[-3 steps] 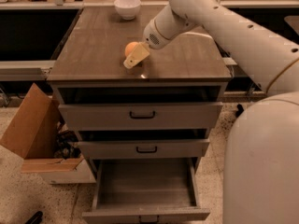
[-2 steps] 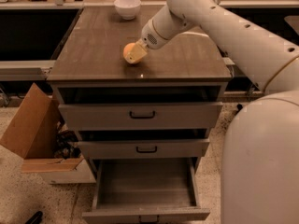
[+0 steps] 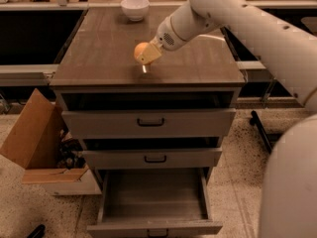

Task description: Place orange into bottom drawer

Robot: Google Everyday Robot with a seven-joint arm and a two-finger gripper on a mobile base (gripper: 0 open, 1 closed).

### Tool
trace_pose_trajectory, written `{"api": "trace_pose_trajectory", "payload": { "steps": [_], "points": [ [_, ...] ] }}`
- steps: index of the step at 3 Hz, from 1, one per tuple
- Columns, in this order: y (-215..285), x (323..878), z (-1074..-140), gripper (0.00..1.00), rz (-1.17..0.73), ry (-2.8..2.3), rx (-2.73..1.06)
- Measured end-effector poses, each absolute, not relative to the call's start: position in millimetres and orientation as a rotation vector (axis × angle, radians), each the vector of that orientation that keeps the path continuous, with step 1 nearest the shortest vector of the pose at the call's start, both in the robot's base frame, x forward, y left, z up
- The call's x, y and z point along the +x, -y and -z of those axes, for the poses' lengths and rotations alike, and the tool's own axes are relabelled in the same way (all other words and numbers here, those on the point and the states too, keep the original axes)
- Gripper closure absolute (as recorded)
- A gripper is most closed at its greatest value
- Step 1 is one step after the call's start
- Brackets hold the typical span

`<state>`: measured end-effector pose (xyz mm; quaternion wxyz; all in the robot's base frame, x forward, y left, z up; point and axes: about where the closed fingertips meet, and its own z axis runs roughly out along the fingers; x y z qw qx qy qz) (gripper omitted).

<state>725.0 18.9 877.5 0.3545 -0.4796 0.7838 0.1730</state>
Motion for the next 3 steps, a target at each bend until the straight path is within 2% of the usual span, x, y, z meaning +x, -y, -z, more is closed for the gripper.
{"api": "trace_pose_trajectory", "payload": {
  "steps": [2,3],
  "points": [
    [35.9,635.4,-896.8,1.0,-0.515,-1.989,-1.281],
    [35.1,635.6,-896.7,1.0,-0.516,-1.989,-1.282]
  ]
}}
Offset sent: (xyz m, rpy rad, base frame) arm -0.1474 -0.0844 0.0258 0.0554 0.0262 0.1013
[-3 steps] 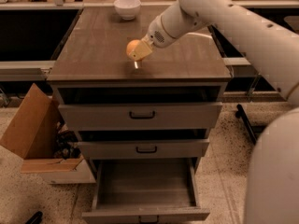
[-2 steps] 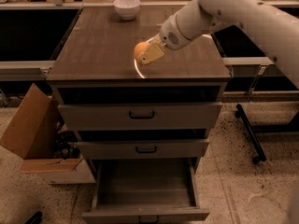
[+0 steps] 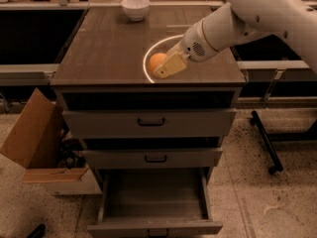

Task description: Place orange into bottom drawer

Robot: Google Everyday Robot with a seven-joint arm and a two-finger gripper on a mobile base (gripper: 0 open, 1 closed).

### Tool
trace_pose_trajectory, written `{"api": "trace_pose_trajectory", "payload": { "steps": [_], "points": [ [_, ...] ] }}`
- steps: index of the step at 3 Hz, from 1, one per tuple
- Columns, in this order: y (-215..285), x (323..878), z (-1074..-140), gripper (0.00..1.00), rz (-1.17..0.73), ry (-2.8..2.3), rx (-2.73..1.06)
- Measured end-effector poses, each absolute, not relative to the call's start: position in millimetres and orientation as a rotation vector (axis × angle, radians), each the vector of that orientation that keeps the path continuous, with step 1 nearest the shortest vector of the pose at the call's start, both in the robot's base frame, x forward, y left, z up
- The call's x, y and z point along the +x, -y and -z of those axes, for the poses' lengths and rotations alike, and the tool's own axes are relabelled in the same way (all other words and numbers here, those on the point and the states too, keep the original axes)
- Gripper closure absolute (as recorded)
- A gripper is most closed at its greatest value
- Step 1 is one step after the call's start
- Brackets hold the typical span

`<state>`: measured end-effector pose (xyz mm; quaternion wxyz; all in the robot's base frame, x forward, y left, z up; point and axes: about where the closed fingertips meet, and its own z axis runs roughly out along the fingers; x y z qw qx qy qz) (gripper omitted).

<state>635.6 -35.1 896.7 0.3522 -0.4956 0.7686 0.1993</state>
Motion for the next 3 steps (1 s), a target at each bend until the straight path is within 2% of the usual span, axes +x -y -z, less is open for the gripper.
{"api": "trace_pose_trajectory", "payload": {
  "steps": [3],
  "points": [
    [37.1,555.8,-844.9,1.0,-0.449,-2.119,-1.192]
  ]
}}
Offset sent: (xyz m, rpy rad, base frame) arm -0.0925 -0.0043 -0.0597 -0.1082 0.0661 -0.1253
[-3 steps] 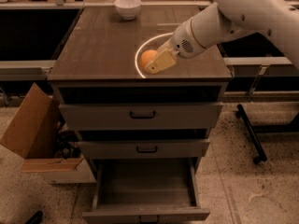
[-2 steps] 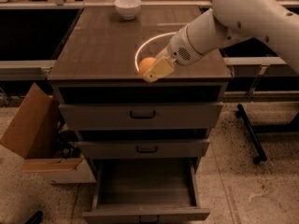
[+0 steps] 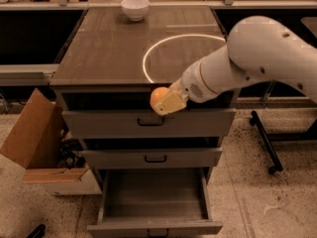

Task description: Place orange into bottom drawer

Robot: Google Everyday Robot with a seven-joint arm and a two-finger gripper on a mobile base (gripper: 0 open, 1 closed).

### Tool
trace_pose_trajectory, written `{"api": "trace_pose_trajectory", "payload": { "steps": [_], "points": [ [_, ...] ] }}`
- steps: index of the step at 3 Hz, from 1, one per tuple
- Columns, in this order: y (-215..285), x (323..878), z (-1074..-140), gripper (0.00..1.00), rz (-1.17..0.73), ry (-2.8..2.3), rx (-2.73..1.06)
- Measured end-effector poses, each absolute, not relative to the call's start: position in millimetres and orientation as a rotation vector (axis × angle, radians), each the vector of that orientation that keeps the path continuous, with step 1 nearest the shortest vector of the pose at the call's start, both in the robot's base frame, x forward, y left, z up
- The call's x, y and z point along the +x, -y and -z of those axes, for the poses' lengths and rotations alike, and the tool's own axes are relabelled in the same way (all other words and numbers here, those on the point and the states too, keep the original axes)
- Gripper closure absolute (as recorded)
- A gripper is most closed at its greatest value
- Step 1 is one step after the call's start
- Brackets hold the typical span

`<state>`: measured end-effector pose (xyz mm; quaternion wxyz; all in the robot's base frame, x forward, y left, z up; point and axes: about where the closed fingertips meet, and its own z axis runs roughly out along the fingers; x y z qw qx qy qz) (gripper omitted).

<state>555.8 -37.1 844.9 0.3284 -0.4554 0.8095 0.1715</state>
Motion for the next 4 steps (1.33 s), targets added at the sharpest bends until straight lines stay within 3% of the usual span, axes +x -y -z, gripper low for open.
{"api": "trace_pose_trajectory", "payload": {
  "steps": [1,3,4],
  "points": [
    [39.3,524.5,-789.9,1.0,-0.504,-2.193,-1.117],
    [34.2,521.8,-766.0,1.0,-0.534,-2.199,-1.111],
    [24.3,512.1,-711.6,1.0,-0.629,-2.2,-1.073]
  ]
}}
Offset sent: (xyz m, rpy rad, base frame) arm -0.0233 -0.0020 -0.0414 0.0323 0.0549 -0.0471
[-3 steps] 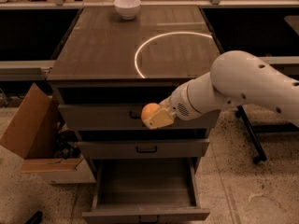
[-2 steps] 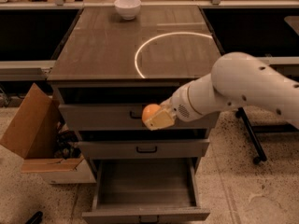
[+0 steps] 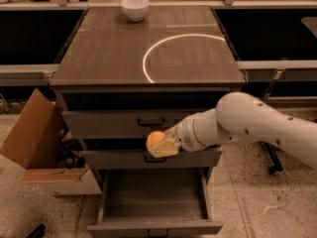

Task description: Place orange into bottom drawer

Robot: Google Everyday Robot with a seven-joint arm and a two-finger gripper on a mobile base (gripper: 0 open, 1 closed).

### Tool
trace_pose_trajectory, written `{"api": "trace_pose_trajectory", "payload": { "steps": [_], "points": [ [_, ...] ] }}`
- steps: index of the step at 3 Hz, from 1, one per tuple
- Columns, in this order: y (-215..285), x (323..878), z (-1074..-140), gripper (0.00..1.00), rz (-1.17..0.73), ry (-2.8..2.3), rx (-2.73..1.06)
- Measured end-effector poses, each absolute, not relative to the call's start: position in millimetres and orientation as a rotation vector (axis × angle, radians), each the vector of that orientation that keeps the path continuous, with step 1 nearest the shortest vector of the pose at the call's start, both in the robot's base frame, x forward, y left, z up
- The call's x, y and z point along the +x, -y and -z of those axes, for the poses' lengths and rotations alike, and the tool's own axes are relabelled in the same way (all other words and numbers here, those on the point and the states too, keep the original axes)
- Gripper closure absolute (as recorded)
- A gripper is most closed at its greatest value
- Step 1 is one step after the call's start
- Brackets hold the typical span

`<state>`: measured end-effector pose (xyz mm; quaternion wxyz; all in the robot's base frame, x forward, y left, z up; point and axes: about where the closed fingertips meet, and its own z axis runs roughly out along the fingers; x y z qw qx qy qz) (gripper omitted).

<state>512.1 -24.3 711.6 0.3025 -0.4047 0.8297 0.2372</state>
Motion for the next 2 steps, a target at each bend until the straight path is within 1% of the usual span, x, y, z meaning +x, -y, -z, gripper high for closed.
{"api": "trace_pose_trajectory", "payload": {
  "steps": [1,2],
  "points": [
    [9.9,505.8,-642.6,1.0,-0.761,-2.208,-0.998],
    [8.7,506.4,-634.9,1.0,-0.756,-2.211,-1.004]
  ]
}}
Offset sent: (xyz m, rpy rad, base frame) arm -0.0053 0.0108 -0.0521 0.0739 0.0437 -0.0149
